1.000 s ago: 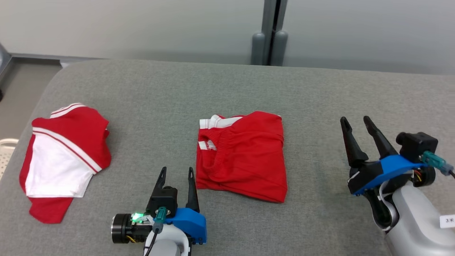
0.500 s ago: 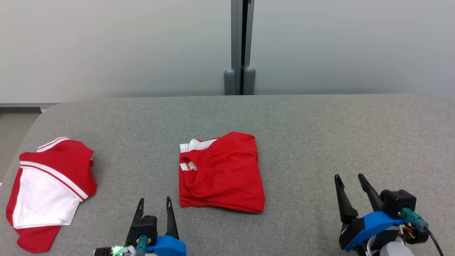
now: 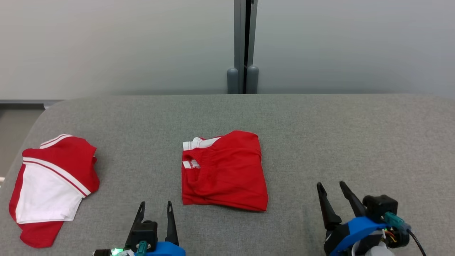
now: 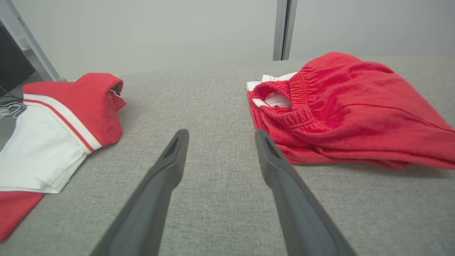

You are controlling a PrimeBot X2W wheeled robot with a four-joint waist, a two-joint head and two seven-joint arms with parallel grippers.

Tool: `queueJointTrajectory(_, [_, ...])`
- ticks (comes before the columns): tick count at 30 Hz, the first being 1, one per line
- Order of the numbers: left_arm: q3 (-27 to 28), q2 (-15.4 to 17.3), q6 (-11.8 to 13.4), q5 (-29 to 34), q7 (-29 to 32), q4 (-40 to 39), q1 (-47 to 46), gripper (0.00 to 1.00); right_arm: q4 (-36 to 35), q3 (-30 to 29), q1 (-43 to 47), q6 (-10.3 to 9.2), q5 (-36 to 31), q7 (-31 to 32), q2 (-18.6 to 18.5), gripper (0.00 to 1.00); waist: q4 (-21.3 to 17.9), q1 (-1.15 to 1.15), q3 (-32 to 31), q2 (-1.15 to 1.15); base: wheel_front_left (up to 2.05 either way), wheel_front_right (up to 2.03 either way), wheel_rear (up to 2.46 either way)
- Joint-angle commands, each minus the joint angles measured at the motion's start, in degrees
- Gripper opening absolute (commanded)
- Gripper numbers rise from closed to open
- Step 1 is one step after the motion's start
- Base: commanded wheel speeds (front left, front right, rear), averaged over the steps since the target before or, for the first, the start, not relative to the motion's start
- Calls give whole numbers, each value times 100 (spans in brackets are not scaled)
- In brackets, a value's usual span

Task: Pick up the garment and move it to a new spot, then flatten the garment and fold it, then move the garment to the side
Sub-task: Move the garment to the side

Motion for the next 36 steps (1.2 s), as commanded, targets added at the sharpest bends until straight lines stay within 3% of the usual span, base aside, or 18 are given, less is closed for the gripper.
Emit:
queueJointTrajectory(1, [-28, 1, -6, 23, 0, -50, -117, 100, 2, 50, -151, 1, 62, -19, 18, 100, 116, 1, 142, 1, 0, 0, 0])
queueJointTrajectory(9, [-687, 1, 141, -139, 0, -318, -511, 100, 362, 785, -982, 1, 936, -18, -189, 100, 759, 1, 890, 1, 0, 0, 0])
queueJointTrajectory(19, [-1166, -4, 386, -352, 0, -428, -614, 100, 1231, 1320, -1669, 2, 2216, -17, -318, 100, 1305, 1, 1204, 1, 0, 0, 0])
queueJointTrajectory(20, [-1187, -5, 389, -363, 0, -438, -623, 100, 1301, 1379, -1686, 2, 2359, 10, -330, 84, 1320, 1, 1224, 1, 0, 0, 0])
queueJointTrajectory(21, [-1197, -4, 407, -377, 0, -439, -634, 100, 1375, 1446, -1704, 2, 2477, 29, -342, 48, 1330, 1, 1238, 1, 0, 0, 0])
queueJointTrajectory(22, [-1205, -2, 423, -390, 0, -443, -648, 100, 1433, 1525, -1715, 2, 2568, 34, -368, 5, 1336, 1, 1250, 1, 0, 0, 0])
queueJointTrajectory(23, [-1216, -1, 431, -398, 0, -449, -668, 100, 1467, 1599, -1721, 2, 2665, 31, -393, 0, 1335, 1, 1259, 1, 0, 0, 0])
queueJointTrajectory(29, [-1237, -2, 420, -374, 0, -403, -738, 100, 1325, 1817, -1817, -2, 2956, -10, -635, 0, 1029, 1, 1200, 1, 0, 0, 0])
queueJointTrajectory(36, [-1290, -3, 269, -400, 0, -290, -880, 100, 1060, 1969, -1773, 1, 2914, -16, -606, 0, -47, 1, 936, 1, 0, 0, 0])
